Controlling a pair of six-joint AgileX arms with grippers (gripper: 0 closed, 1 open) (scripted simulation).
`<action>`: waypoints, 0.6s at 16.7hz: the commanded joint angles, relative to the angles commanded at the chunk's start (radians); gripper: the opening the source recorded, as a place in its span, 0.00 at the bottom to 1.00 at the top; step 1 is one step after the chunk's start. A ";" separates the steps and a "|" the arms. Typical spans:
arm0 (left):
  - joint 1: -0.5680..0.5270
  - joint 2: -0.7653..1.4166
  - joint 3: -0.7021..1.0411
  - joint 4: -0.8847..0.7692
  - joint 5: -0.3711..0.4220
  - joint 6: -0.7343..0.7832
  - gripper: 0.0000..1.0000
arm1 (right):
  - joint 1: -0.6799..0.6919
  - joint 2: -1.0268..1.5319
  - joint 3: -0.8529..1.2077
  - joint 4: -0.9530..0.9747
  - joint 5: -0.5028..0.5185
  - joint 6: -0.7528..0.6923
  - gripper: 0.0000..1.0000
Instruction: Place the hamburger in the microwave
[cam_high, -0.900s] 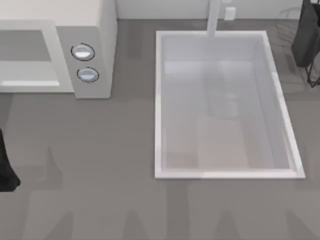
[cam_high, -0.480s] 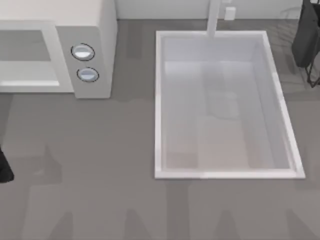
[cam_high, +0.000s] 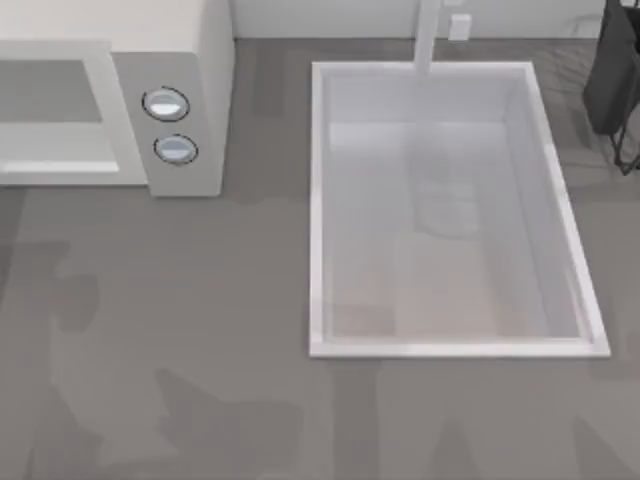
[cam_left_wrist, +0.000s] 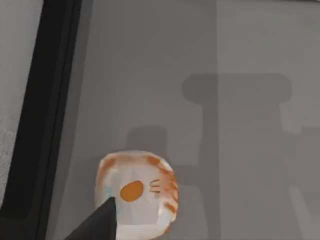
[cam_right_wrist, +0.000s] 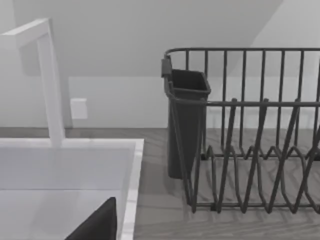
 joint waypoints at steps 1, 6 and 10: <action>0.017 0.108 0.064 -0.054 -0.001 0.008 1.00 | 0.000 0.000 0.000 0.000 0.000 0.000 1.00; 0.092 0.551 0.363 -0.298 -0.004 0.042 1.00 | 0.000 0.000 0.000 0.000 0.000 0.000 1.00; 0.136 0.808 0.543 -0.431 -0.002 0.060 1.00 | 0.000 0.000 0.000 0.000 0.000 0.000 1.00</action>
